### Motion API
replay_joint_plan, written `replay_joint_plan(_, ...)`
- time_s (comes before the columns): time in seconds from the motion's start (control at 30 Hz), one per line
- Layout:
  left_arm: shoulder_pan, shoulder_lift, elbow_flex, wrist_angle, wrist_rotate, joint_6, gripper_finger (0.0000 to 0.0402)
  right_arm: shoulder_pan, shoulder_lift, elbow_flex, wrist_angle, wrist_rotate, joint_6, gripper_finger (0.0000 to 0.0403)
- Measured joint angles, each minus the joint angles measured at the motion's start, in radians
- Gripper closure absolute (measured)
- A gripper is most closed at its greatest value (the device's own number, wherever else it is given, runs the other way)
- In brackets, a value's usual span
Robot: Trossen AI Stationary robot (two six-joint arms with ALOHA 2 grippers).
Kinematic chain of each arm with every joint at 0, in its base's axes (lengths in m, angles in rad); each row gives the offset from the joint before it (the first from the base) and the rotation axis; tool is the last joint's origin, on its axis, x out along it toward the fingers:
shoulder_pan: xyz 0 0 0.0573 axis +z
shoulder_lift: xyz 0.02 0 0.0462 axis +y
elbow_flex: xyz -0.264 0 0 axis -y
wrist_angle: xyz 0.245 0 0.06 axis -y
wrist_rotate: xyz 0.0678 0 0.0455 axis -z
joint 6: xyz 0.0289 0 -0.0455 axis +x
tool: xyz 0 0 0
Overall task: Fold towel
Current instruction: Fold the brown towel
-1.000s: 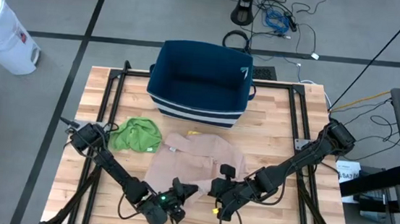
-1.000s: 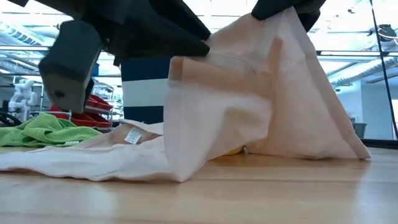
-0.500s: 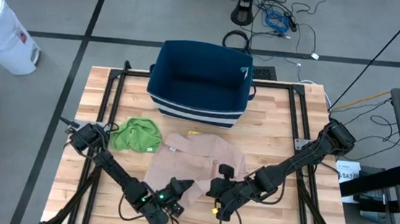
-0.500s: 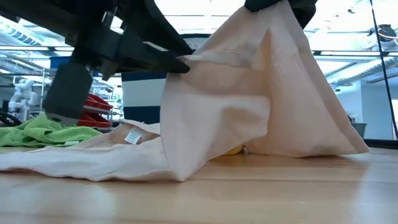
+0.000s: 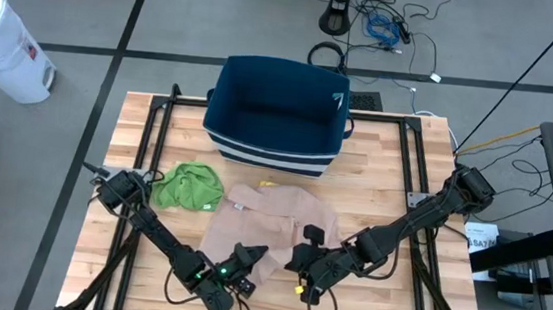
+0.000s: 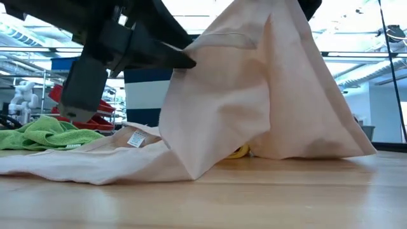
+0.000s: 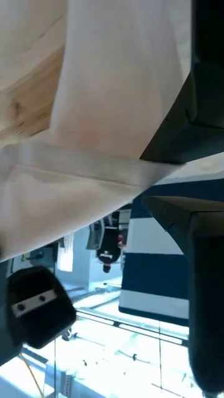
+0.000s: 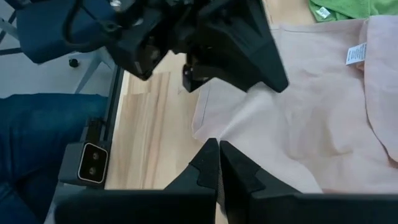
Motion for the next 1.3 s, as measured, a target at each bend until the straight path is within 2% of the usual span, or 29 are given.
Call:
replay_joint_plan(0.27, 0.0, 0.0, 0.0, 0.123, 0.023, 0.076, 0.0307, -0.017, 0.0, 0.0, -0.001, 0.0, 0.007, 0.0403)
replay_joint_plan(0.67, 0.004, 0.0, 0.0, 0.131, 0.031, 0.067, 0.0307, -0.039, 0.0, 0.0, 0.017, 0.002, 0.008, 0.0403)
replay_joint_plan(1.3, 0.006, 0.0, 0.0, 0.282, 0.175, 0.069, 0.0307, -0.058, 0.0, 0.0, 0.032, 0.003, 0.005, 0.0403)
